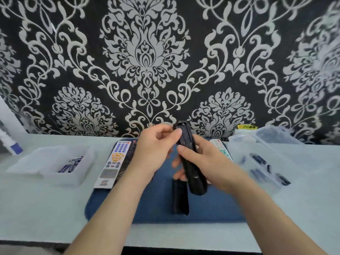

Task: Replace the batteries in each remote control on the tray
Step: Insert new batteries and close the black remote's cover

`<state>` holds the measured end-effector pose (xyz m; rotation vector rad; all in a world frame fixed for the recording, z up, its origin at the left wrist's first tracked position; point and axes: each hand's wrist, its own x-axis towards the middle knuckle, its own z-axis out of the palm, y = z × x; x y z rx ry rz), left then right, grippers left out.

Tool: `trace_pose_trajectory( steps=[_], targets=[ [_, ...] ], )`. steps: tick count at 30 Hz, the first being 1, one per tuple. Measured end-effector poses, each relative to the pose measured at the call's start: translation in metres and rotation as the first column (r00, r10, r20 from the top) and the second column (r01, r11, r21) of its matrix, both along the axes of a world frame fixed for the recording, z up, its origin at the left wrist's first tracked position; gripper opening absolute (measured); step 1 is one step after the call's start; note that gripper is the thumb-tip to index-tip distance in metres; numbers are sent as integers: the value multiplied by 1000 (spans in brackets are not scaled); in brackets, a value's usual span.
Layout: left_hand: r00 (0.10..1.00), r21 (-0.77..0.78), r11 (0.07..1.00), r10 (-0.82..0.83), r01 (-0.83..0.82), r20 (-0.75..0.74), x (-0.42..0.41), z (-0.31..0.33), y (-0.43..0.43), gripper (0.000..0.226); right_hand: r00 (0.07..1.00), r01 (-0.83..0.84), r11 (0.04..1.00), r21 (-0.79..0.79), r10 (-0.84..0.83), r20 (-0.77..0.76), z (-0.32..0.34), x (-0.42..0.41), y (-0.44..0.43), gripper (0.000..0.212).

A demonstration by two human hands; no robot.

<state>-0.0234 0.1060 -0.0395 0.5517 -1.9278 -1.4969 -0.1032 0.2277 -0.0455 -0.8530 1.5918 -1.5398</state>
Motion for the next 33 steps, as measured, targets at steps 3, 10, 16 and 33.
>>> trace_pose_trajectory(
  steps=[3, 10, 16, 33],
  targets=[
    [1000, 43, 999, -27, 26, 15, -31, 0, 24, 15, 991, 59, 998, 36, -55, -120, 7, -23, 34, 12],
    [923, -522, 787, -150, 328, 353, -116, -8, 101, 16, 685, 614, 781, 117, -453, -571, 2, -116, 125, 7],
    [705, -642, 393, -22, 658, 709, -178, -15, 135, 11, 715, 623, 741, 249, -411, -565, -12, -147, 164, 7],
    [528, -450, 425, -80, 786, 845, -217, -30, 145, 37, 812, 576, 786, 223, -518, -269, -25, -161, 177, 9]
  ],
)
